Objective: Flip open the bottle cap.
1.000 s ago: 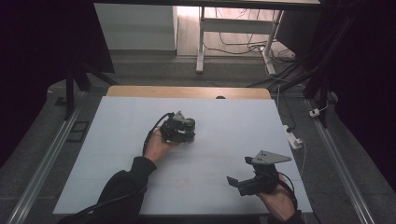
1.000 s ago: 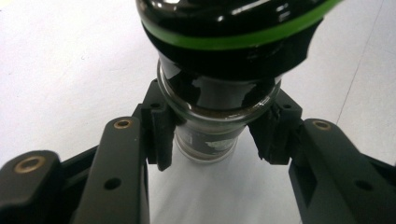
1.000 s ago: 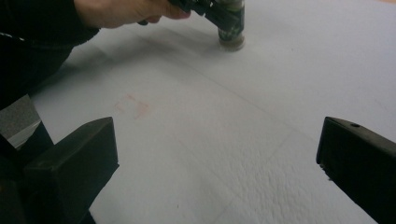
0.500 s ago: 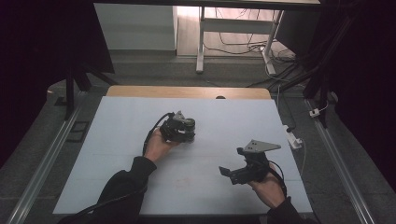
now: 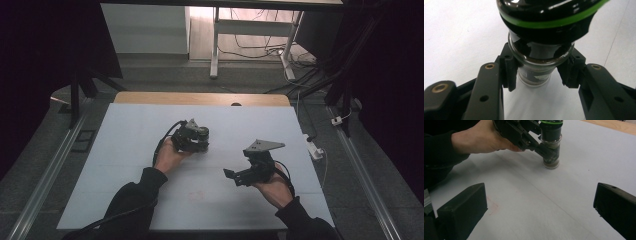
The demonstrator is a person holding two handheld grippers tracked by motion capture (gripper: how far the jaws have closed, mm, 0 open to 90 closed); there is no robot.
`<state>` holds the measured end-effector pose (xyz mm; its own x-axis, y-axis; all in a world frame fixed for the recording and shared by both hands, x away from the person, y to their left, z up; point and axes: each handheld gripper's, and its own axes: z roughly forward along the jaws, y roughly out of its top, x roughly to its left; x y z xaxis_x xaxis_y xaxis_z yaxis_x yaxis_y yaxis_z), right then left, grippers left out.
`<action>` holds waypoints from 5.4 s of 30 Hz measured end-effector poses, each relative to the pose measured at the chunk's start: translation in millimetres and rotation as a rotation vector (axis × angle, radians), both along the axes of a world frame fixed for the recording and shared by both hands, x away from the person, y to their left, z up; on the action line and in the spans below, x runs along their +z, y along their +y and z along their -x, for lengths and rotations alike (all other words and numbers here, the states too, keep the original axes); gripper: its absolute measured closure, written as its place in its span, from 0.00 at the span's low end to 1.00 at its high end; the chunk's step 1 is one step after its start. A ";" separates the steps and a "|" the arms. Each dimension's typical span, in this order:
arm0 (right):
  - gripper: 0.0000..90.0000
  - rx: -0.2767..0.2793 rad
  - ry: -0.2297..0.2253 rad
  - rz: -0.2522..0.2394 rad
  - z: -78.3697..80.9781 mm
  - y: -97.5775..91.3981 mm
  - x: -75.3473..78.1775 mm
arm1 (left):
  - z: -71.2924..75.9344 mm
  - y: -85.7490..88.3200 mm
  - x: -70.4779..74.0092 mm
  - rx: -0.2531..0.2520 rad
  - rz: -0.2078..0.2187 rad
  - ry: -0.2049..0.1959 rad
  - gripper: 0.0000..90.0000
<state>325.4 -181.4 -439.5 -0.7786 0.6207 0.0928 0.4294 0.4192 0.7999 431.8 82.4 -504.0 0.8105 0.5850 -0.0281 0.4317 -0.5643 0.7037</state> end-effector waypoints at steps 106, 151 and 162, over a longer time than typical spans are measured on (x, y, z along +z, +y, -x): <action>0.99 0.112 0.030 0.016 -95.4 78.6 -11.2 | 1.2 -0.9 0.3 0.009 -0.008 -0.003 0.59; 0.98 0.046 0.026 -0.024 -123.8 87.5 -0.2 | 1.2 -0.8 -0.1 0.008 -0.010 -0.008 0.59; 0.82 0.046 0.012 -0.021 -113.4 87.6 2.9 | 2.9 8.6 4.6 0.026 0.000 -0.003 0.42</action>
<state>438.7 -93.8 -436.7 -0.8052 0.5818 0.1152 0.4197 0.4216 0.8038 428.9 91.1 -499.4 0.7949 0.6061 -0.0258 0.4443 -0.5527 0.7051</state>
